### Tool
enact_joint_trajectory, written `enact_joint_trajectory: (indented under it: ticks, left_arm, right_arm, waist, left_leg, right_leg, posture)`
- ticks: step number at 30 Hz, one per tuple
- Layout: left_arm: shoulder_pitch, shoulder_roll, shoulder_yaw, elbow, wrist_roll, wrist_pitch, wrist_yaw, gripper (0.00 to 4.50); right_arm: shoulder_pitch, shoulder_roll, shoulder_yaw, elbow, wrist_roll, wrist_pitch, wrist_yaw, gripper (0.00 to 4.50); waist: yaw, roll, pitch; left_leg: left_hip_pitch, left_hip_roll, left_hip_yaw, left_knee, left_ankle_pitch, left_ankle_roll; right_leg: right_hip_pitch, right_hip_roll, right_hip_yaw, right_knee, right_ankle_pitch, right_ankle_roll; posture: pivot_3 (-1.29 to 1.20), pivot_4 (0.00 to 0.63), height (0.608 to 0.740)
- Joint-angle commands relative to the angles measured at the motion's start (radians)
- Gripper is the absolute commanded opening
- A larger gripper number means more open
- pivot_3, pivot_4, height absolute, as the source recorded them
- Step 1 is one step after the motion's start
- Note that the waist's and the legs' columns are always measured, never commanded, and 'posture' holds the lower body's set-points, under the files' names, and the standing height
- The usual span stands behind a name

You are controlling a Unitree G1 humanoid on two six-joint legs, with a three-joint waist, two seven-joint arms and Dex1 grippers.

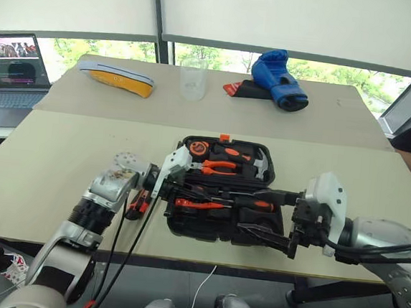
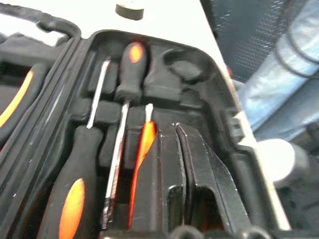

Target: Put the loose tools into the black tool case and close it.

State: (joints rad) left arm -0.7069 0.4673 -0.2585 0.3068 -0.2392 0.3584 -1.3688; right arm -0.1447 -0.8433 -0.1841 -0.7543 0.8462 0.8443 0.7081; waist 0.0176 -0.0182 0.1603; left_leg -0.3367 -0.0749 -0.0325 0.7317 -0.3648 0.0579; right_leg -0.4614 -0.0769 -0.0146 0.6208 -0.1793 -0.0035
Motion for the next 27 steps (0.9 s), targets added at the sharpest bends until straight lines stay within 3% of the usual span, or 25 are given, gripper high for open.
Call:
enact_joint_trajectory:
  ticks: [1,27]
  left_arm:
    - [0.000,-0.012,-0.007,0.015,0.038,-0.096,0.032,0.03]
    - [0.057,0.003,-0.038,0.141,0.104,-0.205,0.012,0.03]
  right_arm:
    - [-0.014,-0.016,-0.030,-0.013,0.015,-0.016,0.001,4.50]
    - [-0.056,-0.038,-0.025,0.011,0.024,-0.010,0.013,4.50]
  waist:
    - [0.000,0.000,0.000]
    - [-0.006,0.000,0.000]
  left_leg:
    - [0.000,0.000,0.000,0.000,0.000,0.000]
    - [0.003,0.000,0.000,0.000,0.000,0.000]
  right_leg:
    - [0.000,0.000,0.000,0.000,0.000,0.000]
    - [0.003,0.000,0.001,0.001,0.000,0.000]
  posture:
    - [0.00,0.150,0.731]
    - [0.00,0.150,0.731]
